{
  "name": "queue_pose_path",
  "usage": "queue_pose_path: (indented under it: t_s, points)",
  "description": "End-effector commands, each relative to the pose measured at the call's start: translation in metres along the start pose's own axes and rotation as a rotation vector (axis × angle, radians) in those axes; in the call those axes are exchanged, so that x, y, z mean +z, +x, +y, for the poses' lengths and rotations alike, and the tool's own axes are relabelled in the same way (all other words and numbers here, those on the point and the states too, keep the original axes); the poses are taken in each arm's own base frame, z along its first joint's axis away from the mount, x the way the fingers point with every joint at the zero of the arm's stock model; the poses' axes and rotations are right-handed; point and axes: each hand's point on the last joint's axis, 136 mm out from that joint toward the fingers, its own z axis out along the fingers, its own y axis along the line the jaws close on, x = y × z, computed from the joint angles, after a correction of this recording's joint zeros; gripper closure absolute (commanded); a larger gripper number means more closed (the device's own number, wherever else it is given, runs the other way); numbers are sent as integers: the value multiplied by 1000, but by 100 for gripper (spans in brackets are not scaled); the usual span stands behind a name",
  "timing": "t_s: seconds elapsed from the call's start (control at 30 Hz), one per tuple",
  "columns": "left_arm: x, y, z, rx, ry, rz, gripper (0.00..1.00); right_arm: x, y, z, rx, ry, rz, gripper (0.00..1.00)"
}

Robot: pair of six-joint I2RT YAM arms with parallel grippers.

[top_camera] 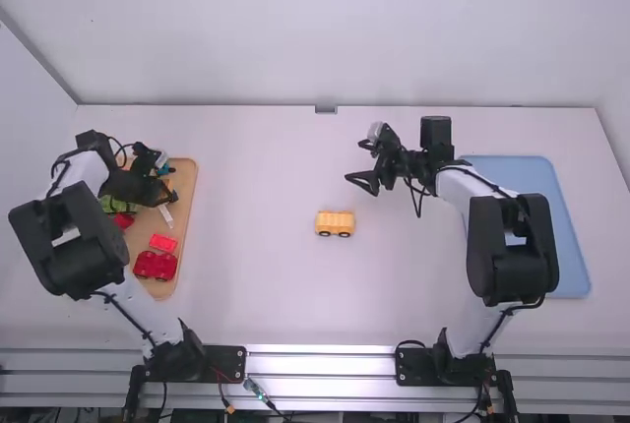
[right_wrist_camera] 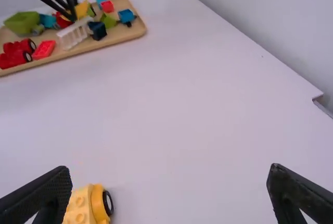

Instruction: Assemble lego blocks to make yellow taxi

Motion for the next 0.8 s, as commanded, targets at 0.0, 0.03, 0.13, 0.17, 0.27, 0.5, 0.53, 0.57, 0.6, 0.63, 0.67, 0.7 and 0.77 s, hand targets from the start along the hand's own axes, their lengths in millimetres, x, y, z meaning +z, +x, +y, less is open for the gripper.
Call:
queue_pose_path:
  t_s: [0.0,0.03,0.13,0.17,0.27,0.5,0.53,0.57,0.6,0.63,0.67,0.7,0.77]
  points:
    - [-12,-43,-36,132,95,-136,85,-2,-12,12,-4,-76,-66,1]
    - [-11,-50,-42,150,111,-154,85,-2,-16,15,-13,-91,-80,1]
    - [-9,-74,-69,234,187,-241,88,0,-24,25,-32,-143,-116,1]
    - [-9,-87,-94,327,262,-306,90,1,-29,30,-52,-169,-138,1]
    - [-14,-109,-149,526,414,-435,92,7,-37,38,-92,-201,-162,1]
    - [-22,-142,-270,804,688,-628,93,23,-70,47,-26,-243,-212,1]
    - [-22,-142,-274,816,692,-631,93,24,-71,48,-28,-244,-214,1]
    - [-20,-144,-288,860,707,-642,95,25,-75,49,-34,-247,-222,1]
    - [-19,-145,-299,892,717,-650,95,25,-79,50,-35,-252,-230,1]
    - [-18,-146,-308,917,727,-657,95,25,-82,50,-28,-253,-235,1]
    - [-18,-146,-317,941,735,-662,95,25,-85,50,-13,-255,-239,1]
    - [-17,-148,-327,966,744,-671,95,23,-88,49,9,-258,-247,0]
    - [-21,-150,-338,976,778,-693,95,21,-92,52,15,-281,-256,3]
